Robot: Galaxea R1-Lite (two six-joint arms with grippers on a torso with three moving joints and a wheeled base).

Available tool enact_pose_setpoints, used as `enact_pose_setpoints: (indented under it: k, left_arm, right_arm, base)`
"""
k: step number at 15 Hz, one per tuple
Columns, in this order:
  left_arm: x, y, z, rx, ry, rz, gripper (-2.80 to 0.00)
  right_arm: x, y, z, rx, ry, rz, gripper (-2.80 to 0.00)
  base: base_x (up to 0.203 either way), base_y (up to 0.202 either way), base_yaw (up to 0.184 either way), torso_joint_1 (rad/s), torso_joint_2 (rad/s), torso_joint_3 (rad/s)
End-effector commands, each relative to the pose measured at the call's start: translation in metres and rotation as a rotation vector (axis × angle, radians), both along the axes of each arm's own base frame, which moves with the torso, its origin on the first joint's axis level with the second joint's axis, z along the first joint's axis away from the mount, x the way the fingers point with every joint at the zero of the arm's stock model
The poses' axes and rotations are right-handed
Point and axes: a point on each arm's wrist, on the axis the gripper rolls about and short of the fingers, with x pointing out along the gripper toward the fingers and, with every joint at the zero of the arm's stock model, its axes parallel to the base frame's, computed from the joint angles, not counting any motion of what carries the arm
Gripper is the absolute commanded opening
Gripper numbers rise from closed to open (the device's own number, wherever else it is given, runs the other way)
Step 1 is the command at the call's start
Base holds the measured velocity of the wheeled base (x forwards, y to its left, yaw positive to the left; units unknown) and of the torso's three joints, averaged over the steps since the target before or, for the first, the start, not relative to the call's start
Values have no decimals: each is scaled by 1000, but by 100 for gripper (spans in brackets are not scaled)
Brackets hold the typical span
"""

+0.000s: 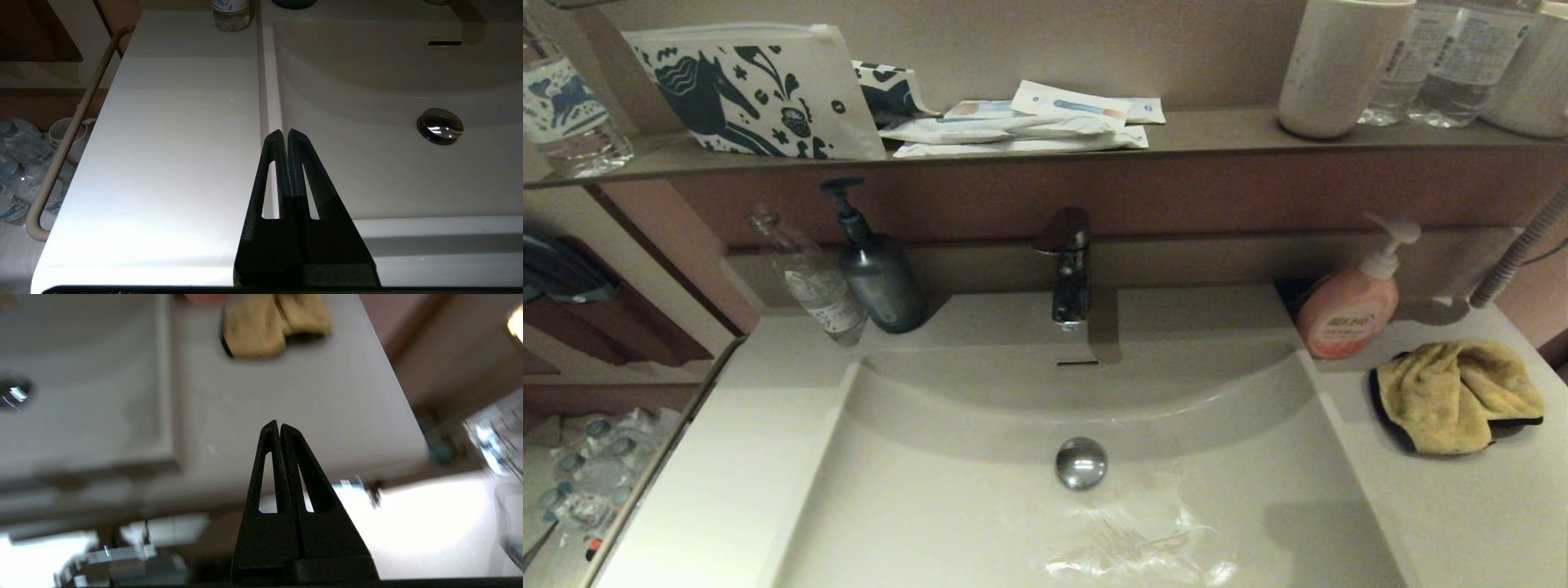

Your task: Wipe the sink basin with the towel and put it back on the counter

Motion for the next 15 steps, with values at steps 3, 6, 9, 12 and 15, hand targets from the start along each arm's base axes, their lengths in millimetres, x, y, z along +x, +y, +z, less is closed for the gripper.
enact_pose_setpoints:
  k: [3,6,9,12,15]
  left_arm:
    - [0,0,0,-1,1,0,-280]
    - [0,0,0,-1,1,0,-280]
    - [0,0,0,-1,1,1,-280]
    - [0,0,0,-1,1,0,-280]
    - [0,0,0,-1,1,0,-280]
  right_arm:
    - [24,0,-20,21,-69,33,-280]
    - [52,1,-39,21,-129,65,-280]
    - [69,1,-60,11,-120,102,-280]
    - [77,2,-70,8,-151,119,-280]
    - [80,3,-77,-20,-126,166,-280]
  base:
    - [0,0,0,0,0,0]
    - [0,0,0,0,0,0]
    - [0,0,0,0,0,0]
    - [0,0,0,0,0,0]
    - [0,0,0,0,0,0]
